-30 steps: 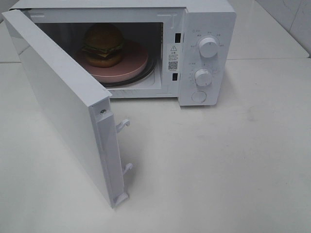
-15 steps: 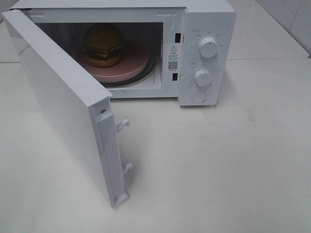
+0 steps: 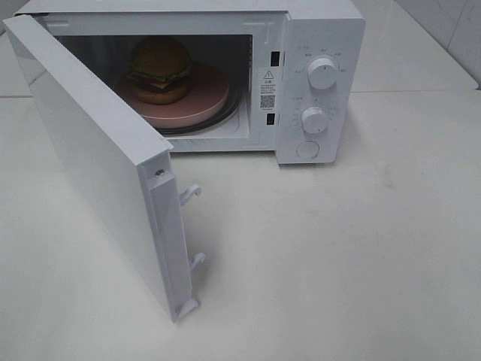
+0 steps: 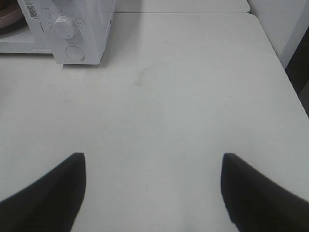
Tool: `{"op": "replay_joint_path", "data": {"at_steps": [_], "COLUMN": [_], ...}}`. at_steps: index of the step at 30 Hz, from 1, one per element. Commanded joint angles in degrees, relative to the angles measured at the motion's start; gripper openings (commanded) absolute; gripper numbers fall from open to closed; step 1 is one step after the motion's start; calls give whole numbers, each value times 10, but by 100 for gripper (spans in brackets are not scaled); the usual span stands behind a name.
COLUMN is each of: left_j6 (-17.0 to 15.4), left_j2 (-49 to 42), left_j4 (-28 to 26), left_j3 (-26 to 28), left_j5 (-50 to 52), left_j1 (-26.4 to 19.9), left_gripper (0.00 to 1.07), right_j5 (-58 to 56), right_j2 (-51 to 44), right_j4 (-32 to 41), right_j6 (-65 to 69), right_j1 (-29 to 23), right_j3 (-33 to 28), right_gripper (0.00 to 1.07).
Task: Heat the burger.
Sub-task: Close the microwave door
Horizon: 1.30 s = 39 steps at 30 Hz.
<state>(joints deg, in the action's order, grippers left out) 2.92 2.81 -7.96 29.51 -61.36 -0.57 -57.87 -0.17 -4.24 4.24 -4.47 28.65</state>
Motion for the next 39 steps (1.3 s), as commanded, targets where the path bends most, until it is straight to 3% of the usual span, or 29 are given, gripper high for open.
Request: {"op": "replay_joint_path", "data": {"at_steps": [1,20,23,25,26,28,29,31,32,34,35,37,39], "left_j6": [-1,-1,-1,-1,-1,-1,-1,-1,-1,1,1,2,2], "left_j2": [-1,14,32,48,48,68,68,103,103,138,138,179,190], "left_j4": [-5,-8,-1,3,3,2,2,1,1,2,2,3,6], "left_j3": [1,21,30,30,30,25,25,22,22,20,20,20,20], "left_j5": [3,23,52,93,93,127,127,148,148,181,181,217,229], "left_j1": [-2,-2,-2,-2,-2,-2,-2,-2,-2,-2,-2,-2,-2], "left_gripper": [101,100,95,81,81,61,61,35,35,18,18,0,0], "right_j5": [7,7,7,7,7,7,7,7,7,7,7,7,7], "right_j2": [-17,-17,-17,-17,-17,-17,-17,-17,-17,-17,-17,-17,-17], "right_j4": [2,2,2,2,2,2,2,2,2,2,2,2,2], "right_j6": [-8,-8,-8,-8,-8,-8,-8,-8,-8,-8,-8,-8,-8], "right_j1": [5,5,5,5,5,5,5,5,5,5,5,5,5], "right_j3": [-2,-2,-2,-2,-2,-2,-2,-2,-2,-2,-2,-2,-2], "right_gripper": [75,75,75,75,75,75,75,75,75,75,75,75,75]}}
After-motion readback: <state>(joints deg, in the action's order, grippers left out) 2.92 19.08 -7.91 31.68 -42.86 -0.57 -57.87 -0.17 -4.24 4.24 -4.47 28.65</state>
